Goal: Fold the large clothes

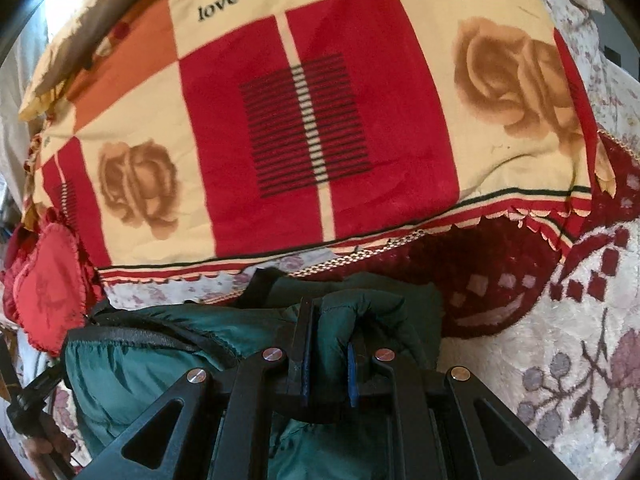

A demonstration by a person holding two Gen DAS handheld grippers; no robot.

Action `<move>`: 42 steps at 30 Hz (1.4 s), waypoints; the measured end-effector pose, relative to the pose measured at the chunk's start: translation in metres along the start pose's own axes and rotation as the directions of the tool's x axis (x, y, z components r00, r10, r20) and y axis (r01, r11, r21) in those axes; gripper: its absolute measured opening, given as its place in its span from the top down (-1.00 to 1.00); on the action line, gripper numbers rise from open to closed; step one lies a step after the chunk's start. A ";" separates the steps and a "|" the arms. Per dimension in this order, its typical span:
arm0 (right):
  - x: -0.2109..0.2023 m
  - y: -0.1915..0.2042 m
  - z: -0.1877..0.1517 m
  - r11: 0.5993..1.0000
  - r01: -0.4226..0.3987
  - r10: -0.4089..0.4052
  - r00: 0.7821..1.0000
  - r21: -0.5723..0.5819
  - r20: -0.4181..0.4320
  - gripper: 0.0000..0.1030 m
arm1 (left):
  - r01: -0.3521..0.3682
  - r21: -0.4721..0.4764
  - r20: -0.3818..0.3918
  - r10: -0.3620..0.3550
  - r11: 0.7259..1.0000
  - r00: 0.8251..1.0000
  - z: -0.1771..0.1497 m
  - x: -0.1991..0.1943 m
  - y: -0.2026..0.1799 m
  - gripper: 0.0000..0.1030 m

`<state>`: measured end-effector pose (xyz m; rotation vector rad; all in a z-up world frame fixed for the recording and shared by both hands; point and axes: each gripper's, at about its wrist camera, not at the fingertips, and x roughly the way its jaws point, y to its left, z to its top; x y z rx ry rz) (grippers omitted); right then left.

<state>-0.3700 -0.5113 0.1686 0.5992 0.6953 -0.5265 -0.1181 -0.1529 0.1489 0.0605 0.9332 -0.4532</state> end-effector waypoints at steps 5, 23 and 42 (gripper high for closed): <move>0.022 -0.001 -0.003 0.999 0.038 -0.038 0.999 0.007 -0.005 0.77 | -0.028 0.017 -0.001 0.028 0.999 1.000 -0.001 0.019 -0.006 0.83; -0.011 0.002 0.000 0.999 0.040 -0.040 0.994 -0.002 0.101 -0.92 | 0.182 -0.125 0.015 -0.181 0.975 0.983 0.003 0.018 0.022 0.52; 0.025 0.145 -0.063 0.885 -0.020 0.013 1.000 -0.465 -0.019 -0.04 | -0.037 0.060 0.014 0.037 0.997 0.999 -0.041 0.002 -0.013 -0.52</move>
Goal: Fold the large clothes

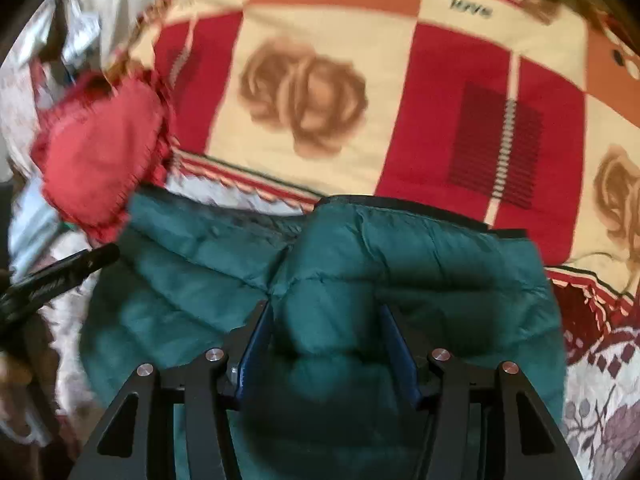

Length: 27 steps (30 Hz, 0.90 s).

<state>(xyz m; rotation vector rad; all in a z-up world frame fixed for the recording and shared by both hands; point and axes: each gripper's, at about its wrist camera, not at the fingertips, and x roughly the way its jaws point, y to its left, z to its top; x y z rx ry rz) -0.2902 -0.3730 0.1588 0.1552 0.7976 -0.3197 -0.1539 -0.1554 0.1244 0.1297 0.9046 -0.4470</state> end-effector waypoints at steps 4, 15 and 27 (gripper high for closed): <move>0.037 -0.013 0.007 0.999 0.030 -0.029 0.999 0.039 -0.014 -0.04 | 0.006 -0.028 -0.002 -0.006 1.000 1.000 -0.003 0.023 0.007 -0.55; 0.084 -0.019 0.004 0.996 0.062 -0.056 0.994 0.064 -0.099 -0.05 | 0.016 -0.066 -0.039 -0.019 0.998 0.999 0.003 0.048 0.013 -0.67; -0.036 -0.067 -0.027 0.985 0.076 -0.084 0.996 0.155 0.042 -0.31 | 0.036 0.030 0.025 -0.037 0.999 0.999 -0.008 -0.007 -0.008 -0.67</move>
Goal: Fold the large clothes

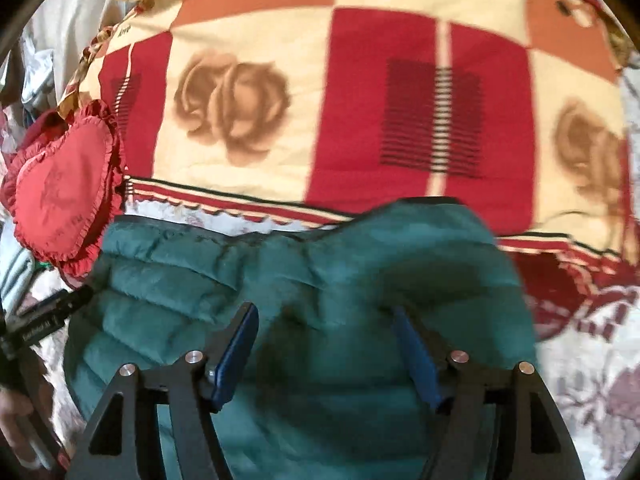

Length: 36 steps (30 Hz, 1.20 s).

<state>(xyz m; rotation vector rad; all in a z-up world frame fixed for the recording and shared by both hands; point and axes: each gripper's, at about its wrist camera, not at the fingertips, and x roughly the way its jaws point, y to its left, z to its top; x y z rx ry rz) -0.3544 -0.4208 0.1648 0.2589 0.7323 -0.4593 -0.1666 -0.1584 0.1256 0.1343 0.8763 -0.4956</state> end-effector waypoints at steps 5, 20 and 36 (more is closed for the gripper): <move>0.008 -0.030 -0.015 0.997 0.068 -0.067 0.997 0.021 -0.029 -0.31 | -0.035 0.030 -0.025 0.036 0.999 0.999 -0.004 0.012 -0.016 -0.67; 0.044 -0.039 -0.024 0.994 0.103 -0.100 0.990 0.025 -0.101 -0.36 | -0.042 0.065 -0.046 0.045 0.997 0.998 -0.003 0.042 -0.014 -0.71; -0.008 -0.040 -0.036 0.995 0.083 -0.080 0.995 0.060 -0.063 -0.60 | -0.032 0.012 -0.081 0.033 0.999 0.996 0.001 0.020 -0.001 -0.71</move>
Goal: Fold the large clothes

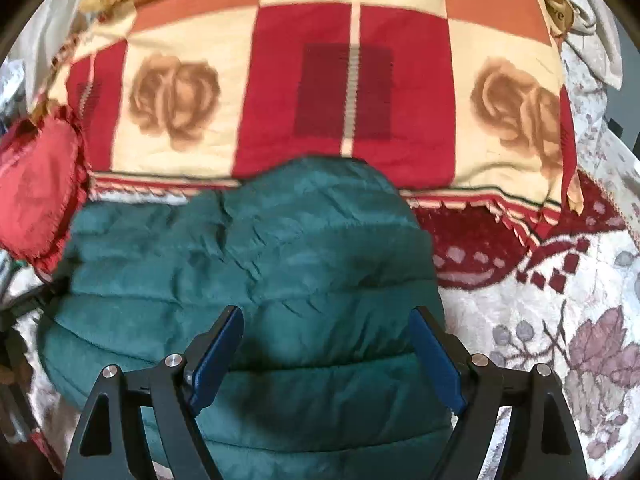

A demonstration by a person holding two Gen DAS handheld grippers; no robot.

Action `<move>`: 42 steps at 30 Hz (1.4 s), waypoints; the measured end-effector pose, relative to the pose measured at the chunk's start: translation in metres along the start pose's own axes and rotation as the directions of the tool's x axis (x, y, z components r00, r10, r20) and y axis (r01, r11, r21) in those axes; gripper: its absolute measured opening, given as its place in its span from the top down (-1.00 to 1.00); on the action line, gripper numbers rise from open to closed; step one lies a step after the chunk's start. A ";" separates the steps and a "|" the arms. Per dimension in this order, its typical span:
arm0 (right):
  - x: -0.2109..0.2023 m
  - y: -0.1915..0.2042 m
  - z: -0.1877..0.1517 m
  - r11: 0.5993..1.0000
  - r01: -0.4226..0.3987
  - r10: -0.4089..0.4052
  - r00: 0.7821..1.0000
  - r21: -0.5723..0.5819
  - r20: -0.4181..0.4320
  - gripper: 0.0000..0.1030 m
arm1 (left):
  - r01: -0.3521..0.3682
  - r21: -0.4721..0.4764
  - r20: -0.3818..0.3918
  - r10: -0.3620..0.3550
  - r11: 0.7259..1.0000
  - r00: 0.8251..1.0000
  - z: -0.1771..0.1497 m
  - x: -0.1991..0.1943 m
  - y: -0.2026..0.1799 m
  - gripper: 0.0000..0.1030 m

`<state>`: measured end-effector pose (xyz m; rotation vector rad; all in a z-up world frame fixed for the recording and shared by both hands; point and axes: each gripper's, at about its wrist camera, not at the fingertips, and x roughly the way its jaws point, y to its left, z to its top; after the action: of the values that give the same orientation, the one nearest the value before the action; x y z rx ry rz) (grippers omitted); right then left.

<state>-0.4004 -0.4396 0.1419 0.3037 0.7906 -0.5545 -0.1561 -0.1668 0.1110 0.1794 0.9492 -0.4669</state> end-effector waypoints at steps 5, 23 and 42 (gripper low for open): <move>0.020 -0.005 -0.010 1.000 0.001 0.000 1.000 0.016 -0.018 -0.64 | 0.028 -0.114 -0.039 -0.033 0.993 0.999 0.015 0.017 0.017 -0.71; 0.025 -0.007 -0.009 1.000 -0.023 0.024 1.000 0.016 -0.018 -0.79 | -0.036 -0.116 -0.031 0.033 0.993 0.999 0.028 0.042 0.022 -0.77; -0.046 -0.052 -0.092 0.913 -0.269 0.288 0.957 0.308 -0.018 -0.99 | 0.266 -0.307 -0.055 -0.296 0.914 0.954 -0.076 -0.048 0.078 -0.76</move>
<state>-0.5107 -0.4239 0.1110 0.7105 0.7066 -0.3952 -0.1995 -0.0569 0.1021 -0.2128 1.1386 -0.5777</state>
